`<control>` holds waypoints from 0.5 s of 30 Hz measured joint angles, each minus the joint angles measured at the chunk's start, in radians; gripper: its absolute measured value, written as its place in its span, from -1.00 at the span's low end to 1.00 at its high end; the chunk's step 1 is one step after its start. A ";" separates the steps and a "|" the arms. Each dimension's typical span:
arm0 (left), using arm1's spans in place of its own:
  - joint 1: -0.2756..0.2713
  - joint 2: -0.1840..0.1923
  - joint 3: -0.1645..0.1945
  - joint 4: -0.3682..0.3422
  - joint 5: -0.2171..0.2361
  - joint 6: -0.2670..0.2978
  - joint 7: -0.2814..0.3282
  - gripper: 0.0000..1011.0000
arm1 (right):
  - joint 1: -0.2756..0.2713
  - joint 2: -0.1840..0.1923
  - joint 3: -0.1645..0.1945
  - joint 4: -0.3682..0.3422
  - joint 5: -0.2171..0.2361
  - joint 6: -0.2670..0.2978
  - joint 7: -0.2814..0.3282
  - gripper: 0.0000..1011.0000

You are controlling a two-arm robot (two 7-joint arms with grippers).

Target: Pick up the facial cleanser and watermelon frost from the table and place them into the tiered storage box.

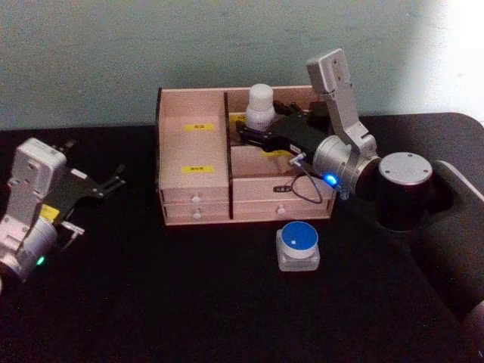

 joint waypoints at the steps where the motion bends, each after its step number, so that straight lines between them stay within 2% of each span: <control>1: 0.000 0.000 0.000 0.000 0.000 0.000 0.000 0.98 | 0.000 0.000 0.000 0.000 0.000 0.000 0.000 0.98; 8: 0.000 0.000 0.000 0.000 0.000 0.000 0.000 0.98 | -0.002 0.001 0.001 -0.006 0.001 0.001 0.000 0.98; 15: 0.000 0.000 0.000 0.000 0.000 0.000 0.000 0.98 | -0.039 0.020 0.016 -0.095 0.003 0.004 -0.007 0.98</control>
